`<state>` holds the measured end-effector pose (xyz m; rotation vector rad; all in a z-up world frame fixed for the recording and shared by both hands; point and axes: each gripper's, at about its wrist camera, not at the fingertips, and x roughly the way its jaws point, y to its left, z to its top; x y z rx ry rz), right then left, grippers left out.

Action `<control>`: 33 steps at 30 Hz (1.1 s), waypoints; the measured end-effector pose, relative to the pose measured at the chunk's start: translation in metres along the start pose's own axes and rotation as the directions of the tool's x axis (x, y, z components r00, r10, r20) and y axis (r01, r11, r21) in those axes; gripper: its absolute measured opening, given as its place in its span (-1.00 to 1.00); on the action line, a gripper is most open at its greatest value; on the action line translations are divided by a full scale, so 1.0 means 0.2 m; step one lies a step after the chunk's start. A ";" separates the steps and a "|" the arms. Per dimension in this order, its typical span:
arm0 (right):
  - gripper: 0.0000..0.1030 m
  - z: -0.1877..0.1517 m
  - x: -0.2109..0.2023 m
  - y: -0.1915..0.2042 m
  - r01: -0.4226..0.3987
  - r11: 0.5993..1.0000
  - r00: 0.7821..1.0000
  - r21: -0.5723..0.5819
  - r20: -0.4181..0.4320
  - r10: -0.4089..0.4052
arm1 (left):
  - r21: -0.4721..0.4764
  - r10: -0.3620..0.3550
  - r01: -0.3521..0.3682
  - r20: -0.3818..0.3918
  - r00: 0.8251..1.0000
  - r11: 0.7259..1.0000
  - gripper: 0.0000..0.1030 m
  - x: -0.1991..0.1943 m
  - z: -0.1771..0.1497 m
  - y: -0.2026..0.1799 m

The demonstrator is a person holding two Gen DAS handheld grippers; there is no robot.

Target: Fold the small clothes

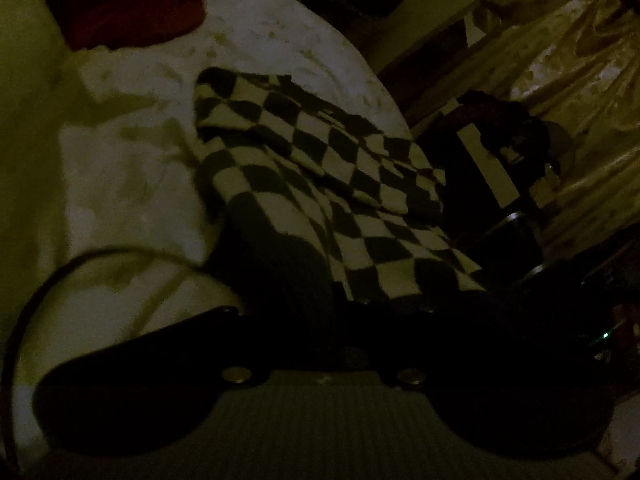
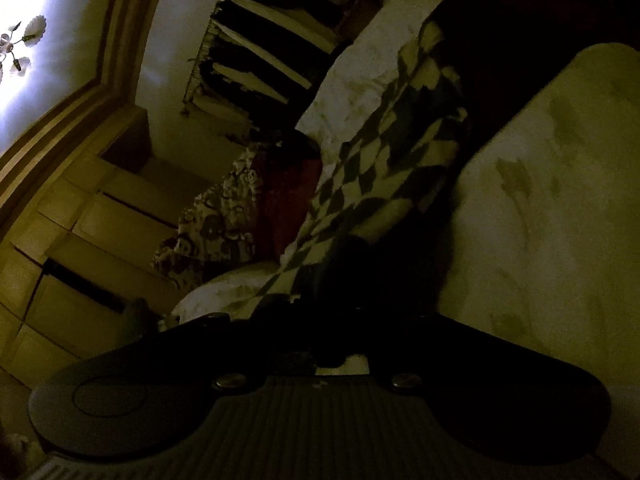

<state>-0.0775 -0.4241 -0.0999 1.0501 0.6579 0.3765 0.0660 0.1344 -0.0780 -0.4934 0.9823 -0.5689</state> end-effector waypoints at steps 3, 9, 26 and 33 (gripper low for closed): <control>-0.72 -0.02 -0.02 0.00 0.016 1.000 1.000 0.004 0.002 -0.016 | 0.000 0.032 -0.032 -0.019 0.999 0.999 -0.92 -0.01 -0.03 0.03; -0.72 0.11 0.08 -0.01 0.041 0.998 0.999 -0.055 0.008 -0.040 | 0.070 0.065 -0.067 0.026 0.998 0.995 -0.92 0.08 0.19 -0.03; -0.72 1.16 0.72 -0.18 0.110 0.994 0.980 0.006 0.168 -0.110 | -0.092 0.327 -0.318 0.126 0.937 0.944 -0.92 0.82 1.28 -0.01; -0.72 1.33 0.99 -0.34 0.225 0.974 0.959 0.023 0.173 -0.225 | -0.076 0.392 -0.387 0.053 0.919 0.919 -0.91 1.17 1.44 0.11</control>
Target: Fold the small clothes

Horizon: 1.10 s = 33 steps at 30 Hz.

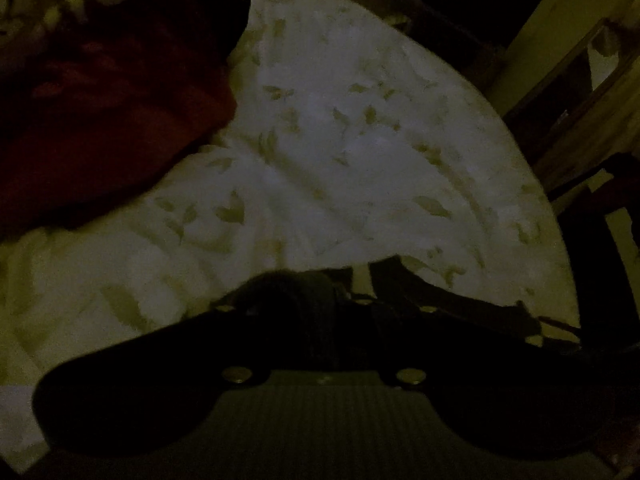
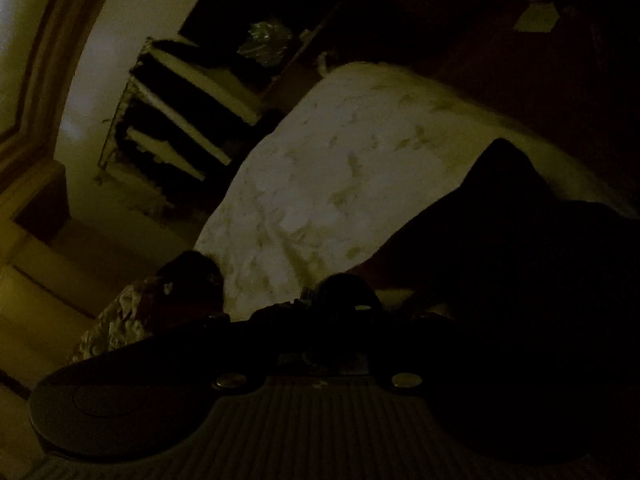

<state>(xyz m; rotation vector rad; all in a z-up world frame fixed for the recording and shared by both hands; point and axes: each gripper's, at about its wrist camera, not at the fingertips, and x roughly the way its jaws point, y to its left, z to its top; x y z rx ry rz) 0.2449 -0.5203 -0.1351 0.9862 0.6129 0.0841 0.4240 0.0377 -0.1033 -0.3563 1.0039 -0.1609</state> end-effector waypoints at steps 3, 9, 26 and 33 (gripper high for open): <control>-0.70 0.02 0.04 -0.06 0.024 1.000 1.000 0.019 0.004 -0.024 | -0.019 0.007 -0.008 -0.039 0.999 1.000 -0.82 0.12 0.00 0.05; -0.06 0.06 0.02 -0.09 0.024 0.999 0.999 -0.039 0.035 -0.023 | 0.053 0.117 -0.117 0.010 0.993 0.992 0.81 0.19 0.02 0.08; 0.71 -0.18 -0.30 0.09 0.076 0.888 0.997 -0.454 0.009 -0.081 | 0.660 -0.078 -0.030 0.134 0.988 0.751 0.99 -0.27 -0.77 -0.56; 0.73 -0.25 -0.51 0.00 0.083 0.899 0.995 -0.431 -0.019 -0.101 | 0.858 -0.251 0.037 0.109 0.962 0.512 0.57 -0.29 -1.29 -1.10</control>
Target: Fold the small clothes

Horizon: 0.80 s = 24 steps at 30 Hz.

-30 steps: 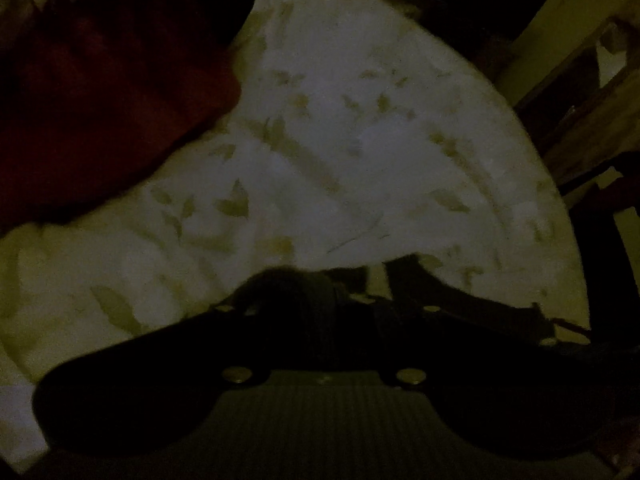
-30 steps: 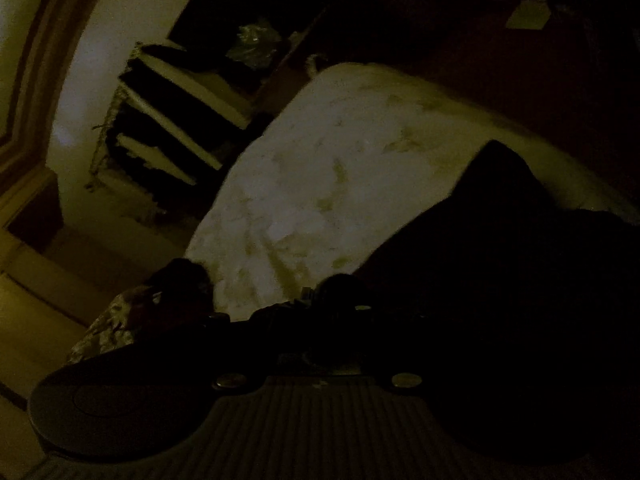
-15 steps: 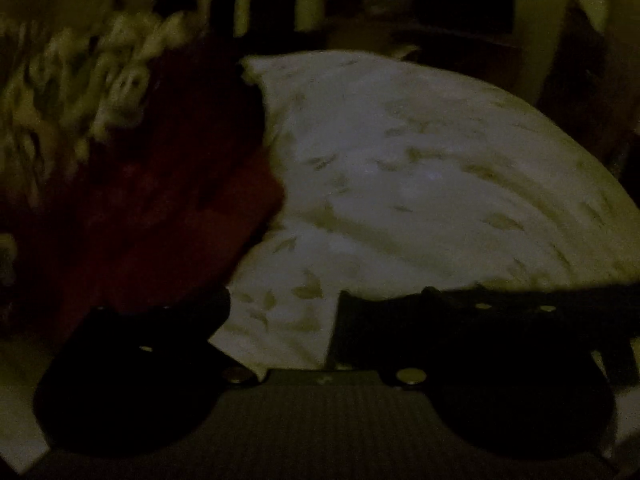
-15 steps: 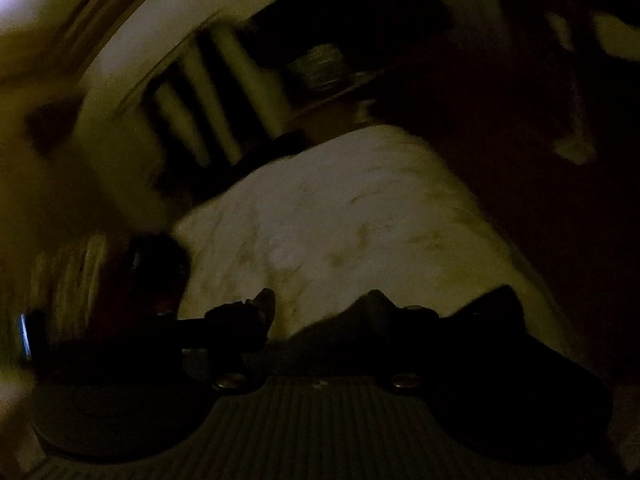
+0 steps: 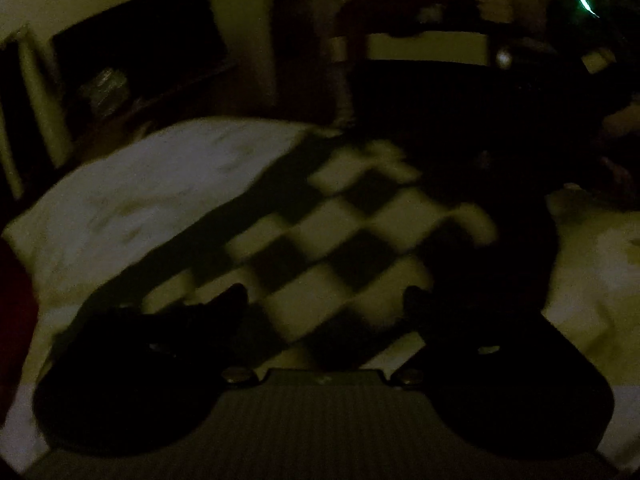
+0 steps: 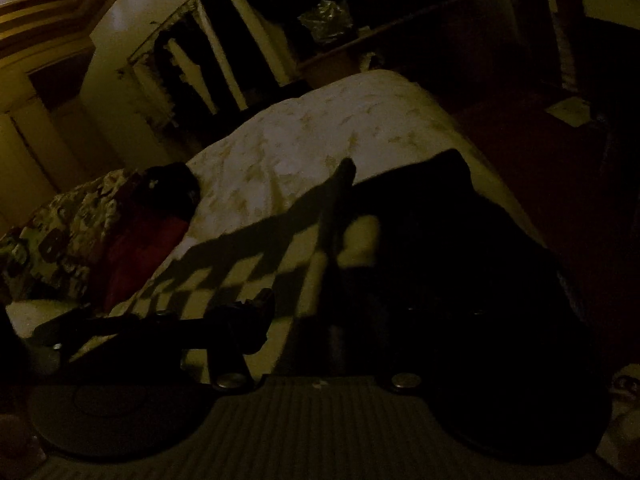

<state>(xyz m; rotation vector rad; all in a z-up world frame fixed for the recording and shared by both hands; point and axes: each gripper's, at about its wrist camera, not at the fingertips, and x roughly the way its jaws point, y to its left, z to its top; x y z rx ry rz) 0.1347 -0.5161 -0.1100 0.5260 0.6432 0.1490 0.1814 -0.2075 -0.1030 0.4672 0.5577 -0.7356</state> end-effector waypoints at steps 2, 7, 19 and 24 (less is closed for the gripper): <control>0.76 -0.02 -0.05 0.00 0.002 1.000 1.000 -0.024 -0.006 -0.002 | 0.050 -0.054 0.053 0.006 0.999 0.997 0.56 0.05 0.03 -0.12; 0.78 -0.02 -0.06 0.01 -0.029 0.994 0.999 -0.106 -0.023 0.026 | 0.145 -0.044 0.040 0.030 0.999 0.989 0.57 0.15 0.06 -0.30; 0.83 0.01 0.09 -0.17 -0.086 0.995 0.996 0.057 -0.011 0.087 | 0.393 0.020 -0.061 0.107 0.994 0.918 0.03 0.29 0.03 -0.55; 0.83 0.04 0.12 -0.19 -0.108 0.989 0.994 0.099 -0.002 0.108 | 0.287 0.006 -0.037 0.107 0.994 0.957 -0.58 0.30 0.12 -0.49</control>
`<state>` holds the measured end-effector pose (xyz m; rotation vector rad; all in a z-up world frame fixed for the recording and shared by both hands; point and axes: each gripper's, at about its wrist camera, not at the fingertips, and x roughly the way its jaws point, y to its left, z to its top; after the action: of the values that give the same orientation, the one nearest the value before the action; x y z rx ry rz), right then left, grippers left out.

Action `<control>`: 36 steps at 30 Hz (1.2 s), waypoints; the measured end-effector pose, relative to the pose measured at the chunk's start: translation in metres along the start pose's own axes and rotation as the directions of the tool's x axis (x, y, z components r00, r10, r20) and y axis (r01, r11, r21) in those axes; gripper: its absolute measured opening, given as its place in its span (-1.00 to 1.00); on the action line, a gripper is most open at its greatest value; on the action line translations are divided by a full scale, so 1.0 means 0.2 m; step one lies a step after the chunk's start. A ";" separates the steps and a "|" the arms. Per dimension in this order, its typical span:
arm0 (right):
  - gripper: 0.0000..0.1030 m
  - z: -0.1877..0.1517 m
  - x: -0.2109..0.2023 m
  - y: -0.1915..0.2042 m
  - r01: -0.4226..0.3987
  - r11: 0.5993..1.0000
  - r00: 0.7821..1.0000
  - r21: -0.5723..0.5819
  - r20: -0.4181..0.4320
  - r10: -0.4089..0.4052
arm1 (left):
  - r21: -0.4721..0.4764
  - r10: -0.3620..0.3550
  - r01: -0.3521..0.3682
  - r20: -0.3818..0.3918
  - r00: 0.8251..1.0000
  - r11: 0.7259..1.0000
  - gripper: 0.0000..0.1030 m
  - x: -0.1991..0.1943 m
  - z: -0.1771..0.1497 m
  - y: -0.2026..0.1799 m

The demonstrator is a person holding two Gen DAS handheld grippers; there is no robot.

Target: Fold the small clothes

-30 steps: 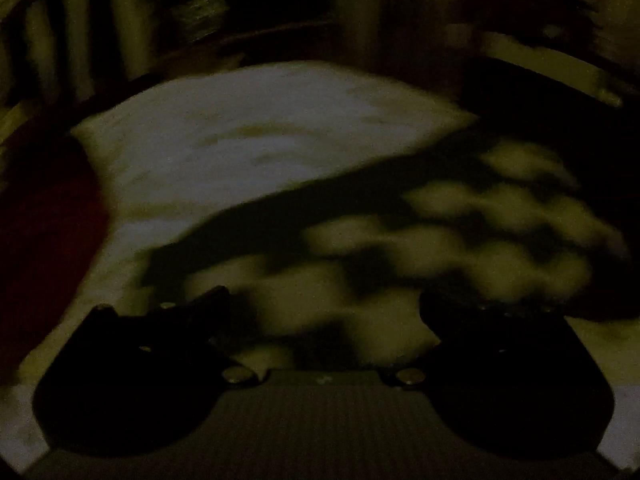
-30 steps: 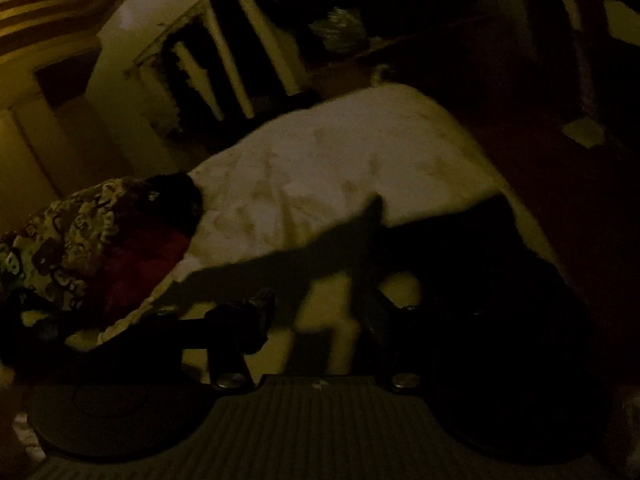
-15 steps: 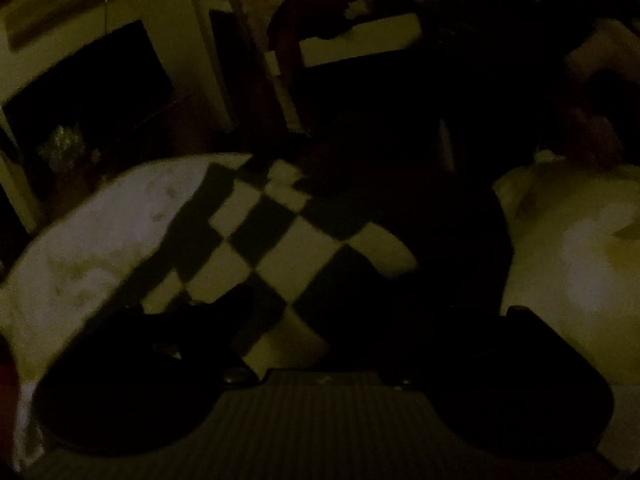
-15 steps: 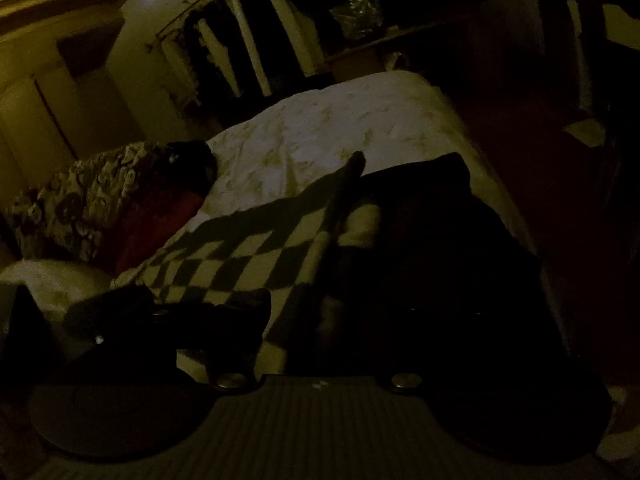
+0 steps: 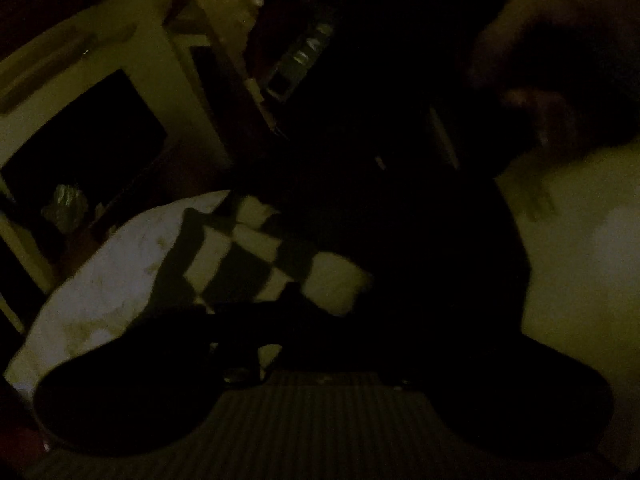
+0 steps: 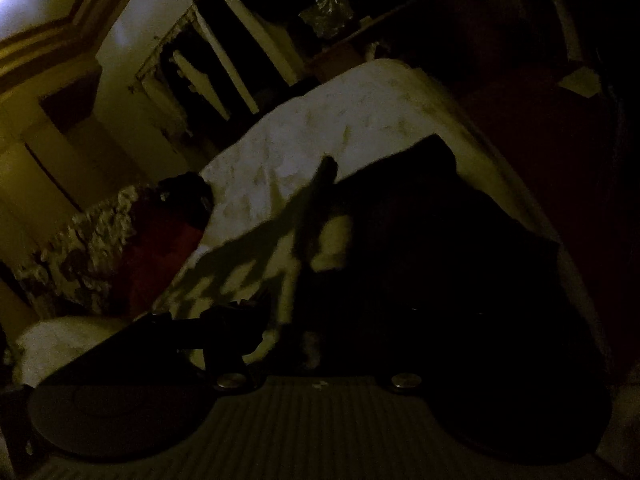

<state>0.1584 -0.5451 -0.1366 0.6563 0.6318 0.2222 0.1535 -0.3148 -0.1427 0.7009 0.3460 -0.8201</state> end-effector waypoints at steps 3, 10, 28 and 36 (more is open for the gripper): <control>0.93 0.04 0.03 0.02 -0.007 1.000 1.000 0.000 0.001 0.007 | -0.176 -0.020 0.028 0.047 0.999 0.984 -0.66 -0.07 0.01 0.16; 1.00 0.09 0.15 0.05 -0.035 0.996 0.999 0.083 0.003 0.035 | -0.377 -0.058 0.083 0.076 0.995 0.922 -0.67 -0.16 -0.05 0.37; -0.40 0.18 0.24 0.29 -0.098 0.985 0.995 0.144 -0.014 0.101 | -0.502 0.050 0.002 0.091 0.995 0.865 -0.69 -0.43 -0.13 0.56; -0.49 0.20 0.71 0.87 -0.302 0.946 0.948 0.119 -0.070 0.312 | -0.712 0.274 -0.231 -0.055 0.960 0.663 -0.73 -0.86 -0.56 1.07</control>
<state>0.2956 -0.3760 -0.0699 0.8527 0.6269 0.5130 0.2036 -0.0425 -0.0393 -0.0232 0.4658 -0.3722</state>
